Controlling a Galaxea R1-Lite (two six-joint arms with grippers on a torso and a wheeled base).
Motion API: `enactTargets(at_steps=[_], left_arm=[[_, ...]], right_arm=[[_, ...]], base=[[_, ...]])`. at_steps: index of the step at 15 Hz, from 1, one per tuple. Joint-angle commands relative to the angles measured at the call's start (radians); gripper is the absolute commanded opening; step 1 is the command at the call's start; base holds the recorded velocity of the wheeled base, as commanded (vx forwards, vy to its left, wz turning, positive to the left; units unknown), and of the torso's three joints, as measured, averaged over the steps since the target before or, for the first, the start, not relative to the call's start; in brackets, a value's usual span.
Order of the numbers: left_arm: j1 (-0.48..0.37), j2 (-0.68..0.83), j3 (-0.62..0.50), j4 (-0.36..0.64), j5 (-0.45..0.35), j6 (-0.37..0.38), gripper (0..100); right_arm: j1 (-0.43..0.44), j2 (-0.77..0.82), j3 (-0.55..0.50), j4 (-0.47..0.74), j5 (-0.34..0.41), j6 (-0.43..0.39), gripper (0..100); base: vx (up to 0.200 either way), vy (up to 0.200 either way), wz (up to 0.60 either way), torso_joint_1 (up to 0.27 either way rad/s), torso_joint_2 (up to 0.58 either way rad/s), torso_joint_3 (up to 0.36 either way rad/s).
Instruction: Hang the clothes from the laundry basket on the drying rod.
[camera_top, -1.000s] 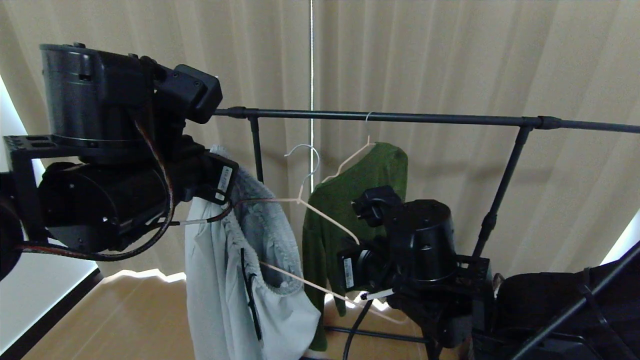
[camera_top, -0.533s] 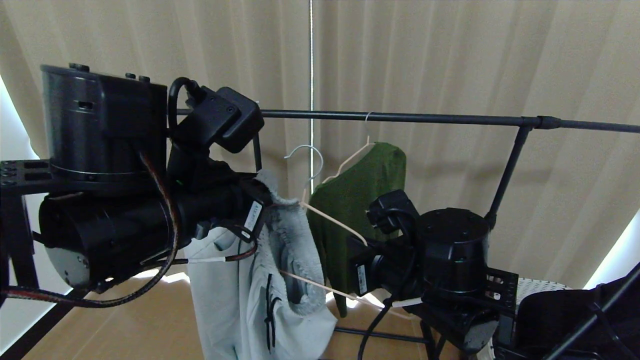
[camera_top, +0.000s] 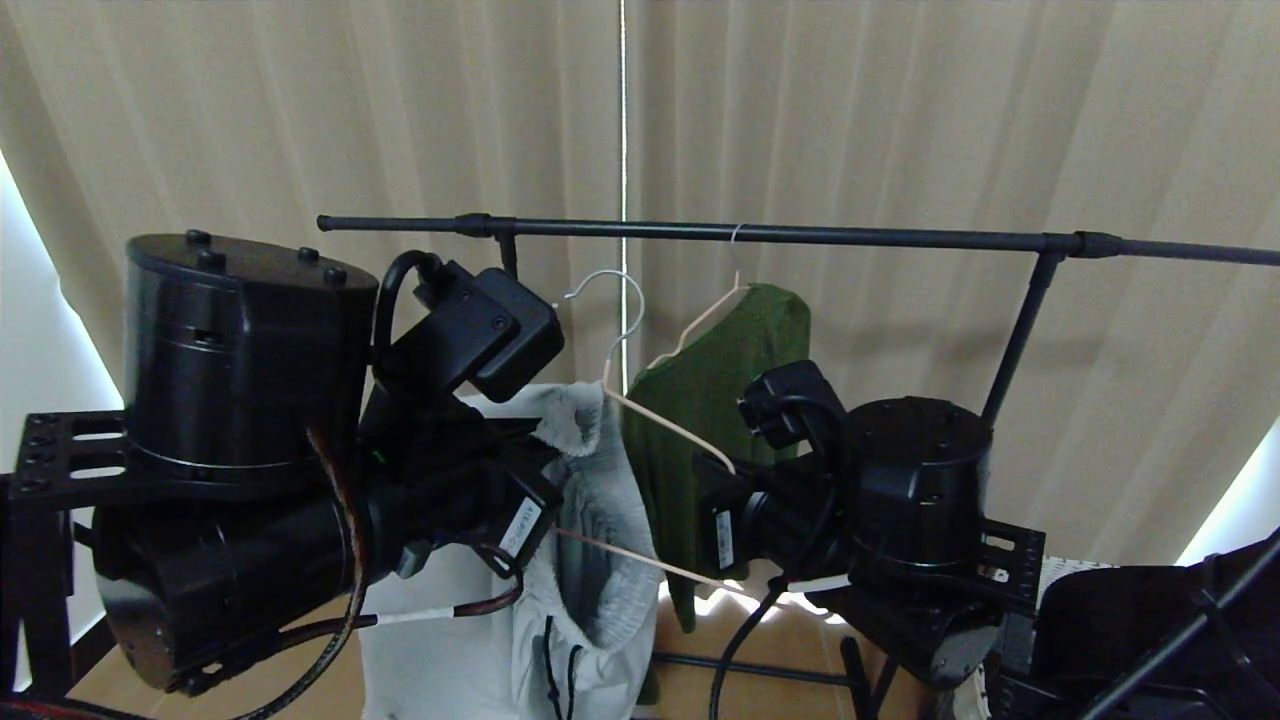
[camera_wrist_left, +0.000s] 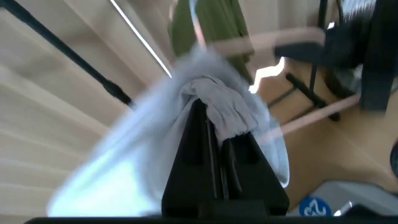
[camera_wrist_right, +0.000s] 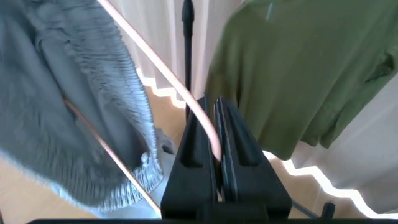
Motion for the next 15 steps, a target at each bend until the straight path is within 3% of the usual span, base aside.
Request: enactTargets(at_steps=[1,2,3,7,12,14,15], left_arm=[[0.001,-0.011,0.015,0.0,-0.001,-0.004,0],[0.001,-0.013,0.018,0.0,-0.001,-0.004,0],[0.001,-0.014,0.027,0.0,-0.001,-0.004,100],[0.001,-0.025,0.064,-0.002,-0.007,-0.002,100],[0.001,-0.14,0.17,-0.062,-0.076,0.007,100],[0.026,-0.195,0.185,-0.065,-0.078,0.01,100],[0.079,-0.224,0.184,-0.066,-0.079,0.049,100]], right_arm=[[-0.001,-0.028,0.001,-0.002,0.001,0.0,0],[-0.001,-0.034,0.001,-0.002,0.0,0.002,0],[-0.001,-0.047,0.002,-0.002,0.0,0.002,0],[-0.001,-0.1,0.013,-0.002,0.0,0.003,0],[-0.059,-0.149,0.019,-0.001,0.011,0.005,0],[-0.094,-0.186,0.053,0.003,0.03,-0.003,0],[-0.125,-0.228,0.088,0.01,0.066,-0.024,0]], base=[[0.0,0.0,0.0,0.0,0.0,0.0],[0.0,0.0,0.0,0.0,0.0,0.0],[0.0,0.0,0.0,0.0,0.0,0.0],[0.0,0.0,0.0,0.0,0.0,0.0],[0.0,0.0,0.0,0.0,0.0,0.0],[0.0,0.0,0.0,0.0,0.0,0.0],[0.0,0.0,0.0,0.0,0.0,0.0]])
